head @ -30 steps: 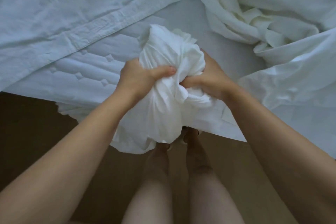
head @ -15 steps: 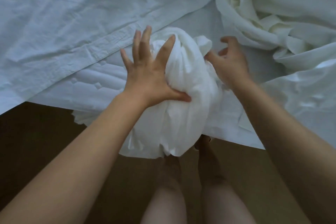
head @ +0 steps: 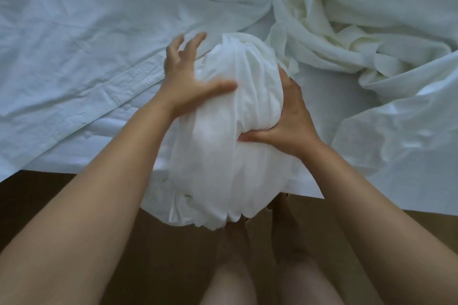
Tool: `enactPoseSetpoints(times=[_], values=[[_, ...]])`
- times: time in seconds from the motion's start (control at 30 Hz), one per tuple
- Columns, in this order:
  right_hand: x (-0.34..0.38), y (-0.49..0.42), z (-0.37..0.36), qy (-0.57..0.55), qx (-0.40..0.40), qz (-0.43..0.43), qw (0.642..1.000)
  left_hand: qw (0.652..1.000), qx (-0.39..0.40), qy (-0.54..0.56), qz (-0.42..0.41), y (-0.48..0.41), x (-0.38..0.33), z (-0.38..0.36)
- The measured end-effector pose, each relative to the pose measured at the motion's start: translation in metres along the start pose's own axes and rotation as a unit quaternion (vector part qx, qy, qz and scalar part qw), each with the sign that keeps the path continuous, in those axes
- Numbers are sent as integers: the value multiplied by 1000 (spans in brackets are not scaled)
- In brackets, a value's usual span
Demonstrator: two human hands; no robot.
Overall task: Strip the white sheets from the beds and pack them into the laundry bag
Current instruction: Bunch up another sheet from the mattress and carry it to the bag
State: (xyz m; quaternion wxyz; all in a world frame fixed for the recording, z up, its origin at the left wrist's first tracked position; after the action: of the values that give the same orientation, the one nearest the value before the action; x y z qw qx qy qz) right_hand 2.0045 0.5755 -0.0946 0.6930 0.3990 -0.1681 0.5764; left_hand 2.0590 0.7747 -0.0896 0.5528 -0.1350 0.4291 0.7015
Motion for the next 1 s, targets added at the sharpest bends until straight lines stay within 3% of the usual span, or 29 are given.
enactPoseSetpoints(times=[0.1,0.23,0.3,0.37,0.43,0.53,0.63,0.7,0.77,0.83,0.93,1.0], values=[[5,-7,1,-27,-1,21,999,998,50,39,-1,28,28,-6],[6,-12,11,-65,2,-39,997,982,-77,162,59,35,10,-15],[11,-16,22,-87,20,-78,993,964,-99,205,135,36,10,-18],[21,-21,27,-84,96,-90,988,938,7,250,239,45,22,-26],[28,-25,27,-52,204,-110,971,911,142,275,271,57,27,-31],[32,-36,15,12,300,-122,946,914,146,301,229,70,30,-20],[33,-54,9,138,296,-65,943,942,127,221,219,82,22,-9],[33,-62,7,179,301,-66,934,982,58,135,118,87,1,-1],[28,-64,6,179,302,-81,933,995,90,15,-28,104,-16,-10],[13,-66,9,122,263,-118,950,989,70,-80,-98,106,-20,-22],[-4,-57,25,-35,162,-191,967,991,-12,-44,-127,87,-17,-22],[-4,-41,38,-153,75,-191,967,991,-32,-42,-120,72,-10,-19]])
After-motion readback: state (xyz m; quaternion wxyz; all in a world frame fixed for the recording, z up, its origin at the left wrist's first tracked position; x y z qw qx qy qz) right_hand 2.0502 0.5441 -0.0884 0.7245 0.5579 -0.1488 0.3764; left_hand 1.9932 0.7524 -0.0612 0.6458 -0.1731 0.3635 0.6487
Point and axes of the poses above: each hand's wrist, its own y-axis away from the middle knuckle, its own z-axis out of the back of the hand, x = y × z, the point moved 6 cm from there along -y, towards the middle knuckle, and after that the axes turned 7 degrees about -x, right-handed, at the moved point
